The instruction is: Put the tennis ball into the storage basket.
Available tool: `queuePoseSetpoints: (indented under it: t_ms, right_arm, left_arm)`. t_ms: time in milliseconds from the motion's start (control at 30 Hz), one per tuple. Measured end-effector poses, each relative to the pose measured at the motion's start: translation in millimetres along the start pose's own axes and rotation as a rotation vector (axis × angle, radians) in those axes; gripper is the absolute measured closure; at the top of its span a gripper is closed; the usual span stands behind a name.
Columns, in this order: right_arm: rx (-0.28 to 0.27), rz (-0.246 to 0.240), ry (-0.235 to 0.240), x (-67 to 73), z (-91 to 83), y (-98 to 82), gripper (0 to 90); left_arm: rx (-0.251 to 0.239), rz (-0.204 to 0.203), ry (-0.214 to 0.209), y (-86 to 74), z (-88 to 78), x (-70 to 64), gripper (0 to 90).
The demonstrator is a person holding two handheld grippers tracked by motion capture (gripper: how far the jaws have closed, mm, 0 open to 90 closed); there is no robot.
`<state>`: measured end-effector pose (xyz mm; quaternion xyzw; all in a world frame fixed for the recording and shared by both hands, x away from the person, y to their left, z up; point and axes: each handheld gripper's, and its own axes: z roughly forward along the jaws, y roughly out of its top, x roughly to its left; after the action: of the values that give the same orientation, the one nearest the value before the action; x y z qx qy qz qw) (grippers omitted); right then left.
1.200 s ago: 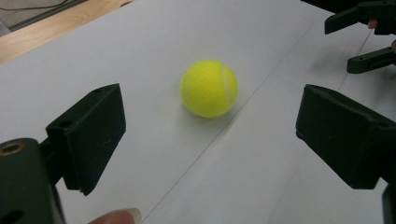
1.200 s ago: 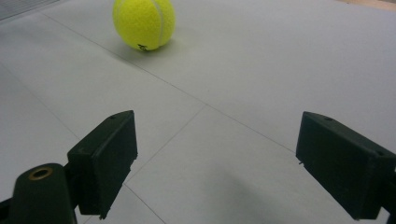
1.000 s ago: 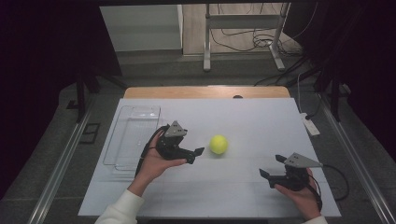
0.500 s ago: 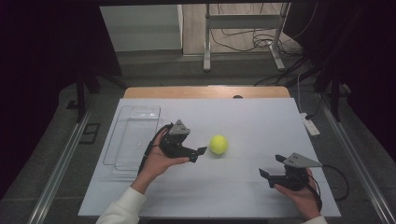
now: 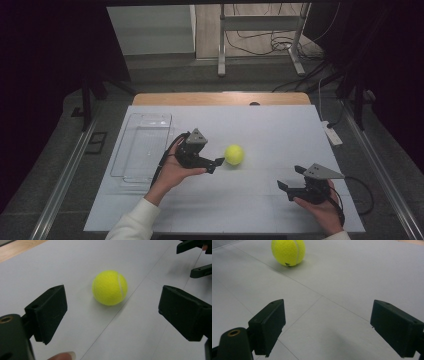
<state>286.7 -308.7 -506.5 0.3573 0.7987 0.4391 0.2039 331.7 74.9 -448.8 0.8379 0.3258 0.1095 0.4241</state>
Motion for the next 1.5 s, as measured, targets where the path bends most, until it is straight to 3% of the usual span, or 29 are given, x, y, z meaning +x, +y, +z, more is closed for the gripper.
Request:
queuePoseSetpoints:
  t_ms: [833,1167,1300,1500]
  right_arm:
    - [0.005,-0.004,0.003,0.4,0.5,0.1,13.4]
    - [0.005,-0.005,0.003,1.0,1.0,-0.1,13.5]
    - [0.006,-0.005,0.001,0.8,0.6,-0.1,13.4]
    - [0.002,-0.008,0.002,0.7,0.6,0.1,13.4]
  left_arm:
    - [0.005,0.037,-0.01,12.9,18.2,-4.9,9.7]
    - [0.005,-0.005,-0.026,16.4,25.7,-1.7,9.3]
    - [0.012,0.008,0.006,17.8,27.2,-3.4,12.0]
    - [0.019,-0.005,0.006,19.6,30.1,-3.1,10.3]
